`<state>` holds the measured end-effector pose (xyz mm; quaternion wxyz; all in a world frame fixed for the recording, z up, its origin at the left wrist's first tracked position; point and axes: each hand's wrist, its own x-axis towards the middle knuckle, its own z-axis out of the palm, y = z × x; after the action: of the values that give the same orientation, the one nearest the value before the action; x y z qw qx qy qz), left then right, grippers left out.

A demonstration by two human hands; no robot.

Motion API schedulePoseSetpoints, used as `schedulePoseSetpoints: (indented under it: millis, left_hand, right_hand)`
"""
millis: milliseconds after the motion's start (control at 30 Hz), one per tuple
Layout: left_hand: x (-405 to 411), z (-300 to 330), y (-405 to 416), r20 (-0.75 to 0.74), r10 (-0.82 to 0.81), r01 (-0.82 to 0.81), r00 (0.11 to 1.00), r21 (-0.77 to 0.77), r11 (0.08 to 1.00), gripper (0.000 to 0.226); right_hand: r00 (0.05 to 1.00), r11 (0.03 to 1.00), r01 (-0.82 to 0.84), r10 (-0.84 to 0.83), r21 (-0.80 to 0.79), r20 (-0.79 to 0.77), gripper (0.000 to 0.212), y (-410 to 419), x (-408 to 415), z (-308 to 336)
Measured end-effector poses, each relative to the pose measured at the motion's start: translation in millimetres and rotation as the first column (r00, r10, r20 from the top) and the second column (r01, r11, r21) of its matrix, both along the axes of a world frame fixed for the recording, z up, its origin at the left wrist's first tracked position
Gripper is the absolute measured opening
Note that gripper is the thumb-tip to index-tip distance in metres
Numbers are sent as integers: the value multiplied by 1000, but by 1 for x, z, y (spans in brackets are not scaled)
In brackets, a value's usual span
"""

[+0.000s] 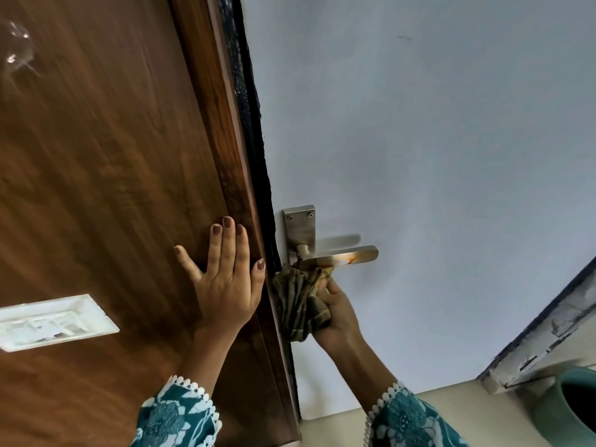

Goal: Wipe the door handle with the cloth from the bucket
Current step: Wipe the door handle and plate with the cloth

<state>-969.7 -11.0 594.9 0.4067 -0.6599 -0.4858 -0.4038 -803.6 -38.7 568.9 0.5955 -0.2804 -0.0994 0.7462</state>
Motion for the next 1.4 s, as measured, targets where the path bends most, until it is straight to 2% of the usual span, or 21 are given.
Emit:
schedulePoseSetpoints:
  millis: [200, 300, 367, 433, 533, 600, 633, 700, 733, 800, 867, 933, 967, 1033, 1067, 1100, 1133, 1167, 1233, 1300, 1400]
  left_hand:
    - [2, -1, 4, -7, 9, -9, 1000, 19, 1000, 61]
    - [0, -2, 3, -1, 2, -2, 1000, 12, 1000, 60]
    - [-1, -2, 1, -6, 3, -3, 1000, 4, 1000, 61]
    - [-2, -2, 0, -22, 14, -14, 1000, -9, 1000, 60]
    - [-6, -3, -1, -37, -3, 2, 999, -22, 1000, 59]
    - [-8, -3, -2, -39, -11, 11, 999, -24, 1000, 59]
    - [-8, -3, -3, -38, -15, 14, 999, -22, 1000, 59]
    - [-7, -3, -2, -36, -12, 12, 999, -14, 1000, 59]
    - [-7, -2, -2, -35, -7, 6, 999, -13, 1000, 59]
    - [-7, -2, -2, -35, -3, 2, 999, -16, 1000, 59]
    - [-9, -4, -2, -42, -7, 6, 999, -17, 1000, 59]
    - [-9, -4, -2, -44, -5, 4, 999, -19, 1000, 59]
    - [-9, -3, -2, -42, -10, 9, 999, -18, 1000, 59]
    - [-9, -2, -2, -39, -25, 24, 999, -17, 1000, 60]
    - [-9, -2, -2, -37, -28, 28, 999, -13, 1000, 60]
    - [-10, -1, -2, -34, -28, 27, 999, -10, 1000, 61]
    - [-10, -1, -2, -30, -25, 25, 999, -8, 1000, 61]
    - [-9, -2, -2, -21, -23, 23, 1000, -8, 1000, 60]
    - [-4, -2, -3, 0, -18, 18, 1000, -6, 1000, 60]
    - [2, 0, -4, 26, -10, 11, 1000, -13, 1000, 60]
    - [8, 7, -3, 58, -10, 11, 998, -12, 1000, 59]
  right_hand:
    - [989, 999, 28, -24, 22, -143, 31, 7, 22, -14]
    - [979, 997, -60, 69, 51, -193, 29, 4, -4, -8]
    - [956, 991, -121, 133, 59, -262, 42, 2, -21, 1]
    - [928, 985, -160, 175, 72, -329, 29, 4, -32, 5]
    - [922, 983, -172, 184, 67, -340, 28, 5, -31, 4]
    - [922, 987, -150, 162, 61, -352, 78, 9, -21, -5]
    - [922, 986, -150, 164, 69, -351, 87, 9, -15, -7]
    - [948, 988, -134, 149, 72, -281, 66, 7, -8, -7]
    - [949, 986, -149, 165, 80, -270, 65, 7, -7, -7]
    - [918, 975, -205, 221, 84, -330, 91, 9, -11, -3]
    - [900, 968, -236, 252, 90, -356, 104, 9, -20, 1]
    - [917, 975, -212, 224, 71, -329, 92, 6, -22, 7]
    - [942, 980, -190, 200, 63, -270, 71, 4, -19, 8]
    - [991, 991, -117, 121, 61, -63, 30, -2, -4, 7]
    - [994, 997, -58, 52, 56, 99, 27, -7, 6, 8]
    - [962, 998, 11, -28, 63, 271, 28, -11, 18, 7]
    - [889, 992, 88, -118, 89, 441, 27, -17, 31, 8]
    - [759, 976, 176, -216, 126, 614, 25, -21, 44, 7]
    - [401, 918, 308, -362, 249, 841, 23, -29, 67, 9]
    - [132, 841, 387, -456, 378, 880, 29, -36, 80, 21]
    - [-30, 744, 397, -575, 537, 818, 34, -32, 84, 35]
